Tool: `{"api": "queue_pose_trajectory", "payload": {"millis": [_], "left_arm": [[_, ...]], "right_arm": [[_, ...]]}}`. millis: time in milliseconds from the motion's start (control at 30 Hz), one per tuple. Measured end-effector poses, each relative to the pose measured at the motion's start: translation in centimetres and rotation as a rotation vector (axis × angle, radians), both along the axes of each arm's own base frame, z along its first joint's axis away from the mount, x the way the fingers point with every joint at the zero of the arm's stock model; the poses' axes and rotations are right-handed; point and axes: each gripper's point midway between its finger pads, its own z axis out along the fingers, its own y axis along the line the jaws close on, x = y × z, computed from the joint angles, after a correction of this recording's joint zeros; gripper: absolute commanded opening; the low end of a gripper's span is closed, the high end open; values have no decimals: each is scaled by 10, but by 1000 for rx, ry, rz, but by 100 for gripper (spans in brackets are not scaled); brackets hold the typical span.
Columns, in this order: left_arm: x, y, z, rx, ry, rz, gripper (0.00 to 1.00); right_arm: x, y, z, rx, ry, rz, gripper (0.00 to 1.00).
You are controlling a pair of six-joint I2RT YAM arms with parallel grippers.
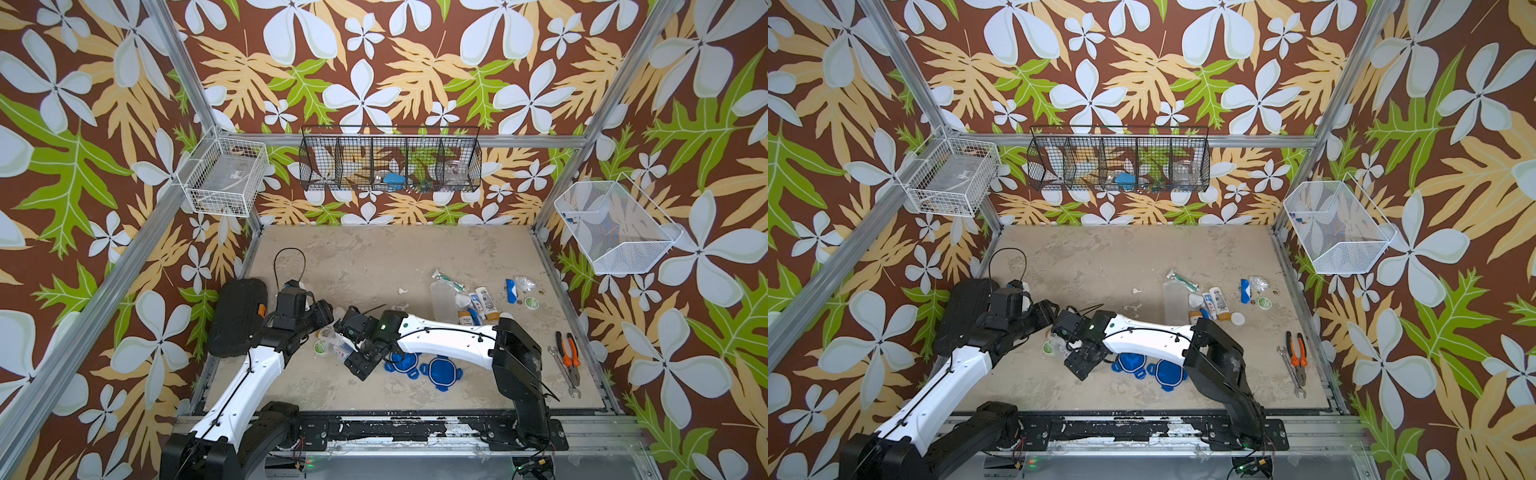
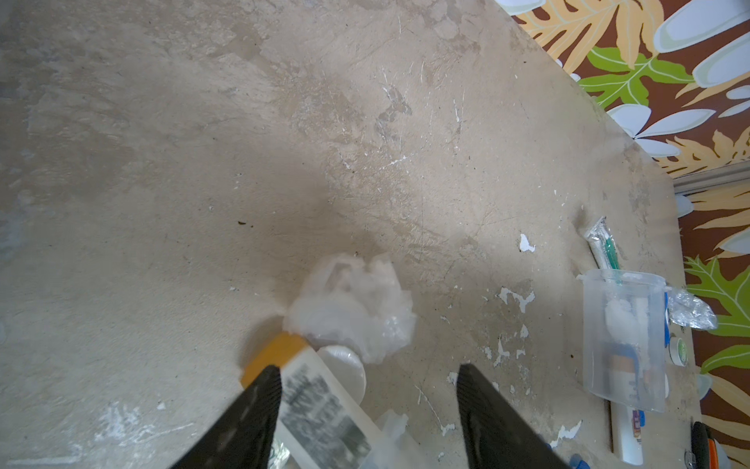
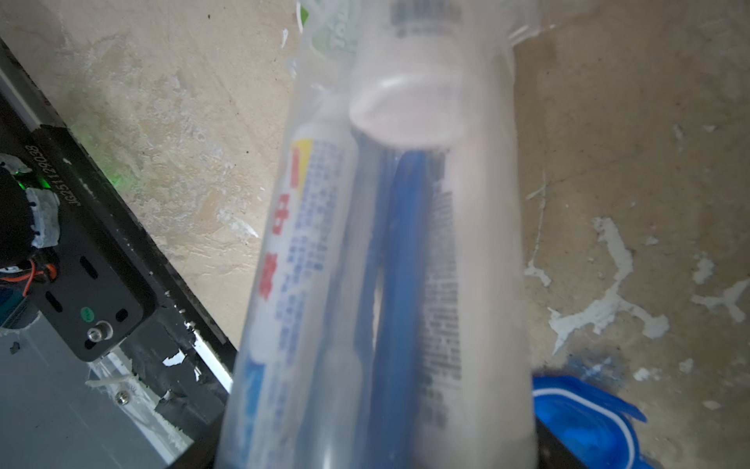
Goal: Take out toiletry kits
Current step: 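Pour the toiletry kits out of the container.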
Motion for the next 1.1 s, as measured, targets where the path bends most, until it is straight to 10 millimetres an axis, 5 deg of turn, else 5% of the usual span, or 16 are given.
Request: {"api": "queue_pose_trajectory", "payload": {"millis": [267,600,833,1000,1100], "left_arm": [[0,-3,-5,-12,10,-13,71],[0,-6,-7,-23,15,-25,71],[1,-7,-8,-27,18,-29,71],[1,-8,-7,-31,13,-29,70],[1,-8,-8,-33,13,-31,70]], "right_arm": [[2,-18,3,-76,22,-13,69],[11,-17,44,-24,-28,-30,65],[4,-24,-17,-157,69,-15,61],[7,-13,19,-101,48,0,60],[7,-18,23,-117,47,6,60]]}}
